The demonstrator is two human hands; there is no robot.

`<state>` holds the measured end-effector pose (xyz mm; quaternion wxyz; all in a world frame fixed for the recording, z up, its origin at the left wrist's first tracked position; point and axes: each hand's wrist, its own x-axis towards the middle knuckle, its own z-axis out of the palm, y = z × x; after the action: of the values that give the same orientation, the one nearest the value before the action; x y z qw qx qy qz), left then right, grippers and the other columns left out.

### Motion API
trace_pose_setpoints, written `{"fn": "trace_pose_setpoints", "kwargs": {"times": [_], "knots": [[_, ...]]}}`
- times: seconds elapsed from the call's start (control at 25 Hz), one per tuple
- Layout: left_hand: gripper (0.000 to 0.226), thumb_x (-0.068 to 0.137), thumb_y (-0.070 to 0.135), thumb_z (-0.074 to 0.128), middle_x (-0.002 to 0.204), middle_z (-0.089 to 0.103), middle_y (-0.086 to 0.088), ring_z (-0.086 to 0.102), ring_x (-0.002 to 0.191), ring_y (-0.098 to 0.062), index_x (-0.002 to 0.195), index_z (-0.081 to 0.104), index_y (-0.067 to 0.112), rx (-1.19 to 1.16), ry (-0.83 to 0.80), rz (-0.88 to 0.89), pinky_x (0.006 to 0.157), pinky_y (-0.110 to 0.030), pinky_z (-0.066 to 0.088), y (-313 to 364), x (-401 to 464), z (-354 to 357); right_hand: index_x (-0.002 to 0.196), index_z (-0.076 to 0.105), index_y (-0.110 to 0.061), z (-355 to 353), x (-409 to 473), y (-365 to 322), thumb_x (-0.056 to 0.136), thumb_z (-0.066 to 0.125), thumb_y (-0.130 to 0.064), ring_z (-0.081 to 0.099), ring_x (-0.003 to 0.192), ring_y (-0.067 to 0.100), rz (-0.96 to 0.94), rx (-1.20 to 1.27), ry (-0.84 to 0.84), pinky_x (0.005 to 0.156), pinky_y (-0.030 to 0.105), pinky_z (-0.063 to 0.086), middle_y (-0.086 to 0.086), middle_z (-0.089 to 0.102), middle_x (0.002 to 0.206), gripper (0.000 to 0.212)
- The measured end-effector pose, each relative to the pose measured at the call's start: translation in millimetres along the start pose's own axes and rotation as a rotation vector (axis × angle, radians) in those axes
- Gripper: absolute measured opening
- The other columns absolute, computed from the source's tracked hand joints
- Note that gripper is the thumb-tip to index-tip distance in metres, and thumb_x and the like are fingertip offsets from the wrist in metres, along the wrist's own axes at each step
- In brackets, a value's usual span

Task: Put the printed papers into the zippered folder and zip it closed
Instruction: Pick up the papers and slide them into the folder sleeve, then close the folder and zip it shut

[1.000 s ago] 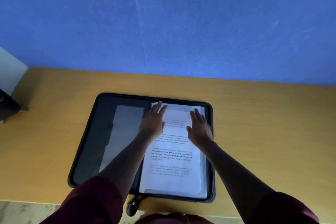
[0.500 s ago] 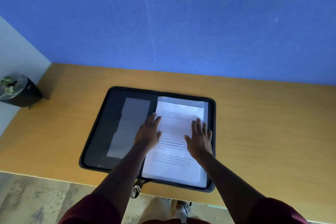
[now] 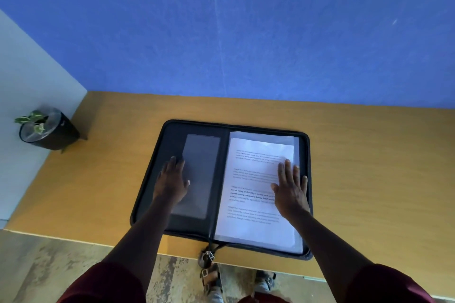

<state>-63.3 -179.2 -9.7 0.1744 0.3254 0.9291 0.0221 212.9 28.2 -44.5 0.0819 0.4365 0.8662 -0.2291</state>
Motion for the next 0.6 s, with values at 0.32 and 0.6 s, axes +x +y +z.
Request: {"fn": "trace_pose_setpoints", "kwargs": {"times": [0.32, 0.6], "knots": [[0.097, 0.085, 0.044, 0.072, 0.163, 0.009, -0.011, 0.019, 0.147, -0.035, 0.157, 0.014, 0.018, 0.004, -0.058, -0.105, 0.116, -0.049, 0.031, -52, 18, -23, 0.156, -0.01, -0.025, 12, 0, 6, 0.097, 0.019, -0.065, -0.019, 0.151, 0.023, 0.0, -0.076, 0.086, 0.122, 0.048, -0.009, -0.002, -0.02, 0.163, 0.078], [0.114, 0.076, 0.047, 0.081, 0.155, 0.022, -0.014, 0.031, 0.138, -0.039, 0.158, 0.006, 0.024, -0.047, -0.186, -0.107, 0.106, -0.048, 0.042, -65, 40, -33, 0.156, -0.01, -0.027, 22, 2, 7, 0.091, 0.004, -0.07, -0.017, 0.151, 0.021, 0.006, -0.12, 0.132, 0.123, 0.049, -0.005, -0.004, -0.019, 0.163, 0.079]]}}
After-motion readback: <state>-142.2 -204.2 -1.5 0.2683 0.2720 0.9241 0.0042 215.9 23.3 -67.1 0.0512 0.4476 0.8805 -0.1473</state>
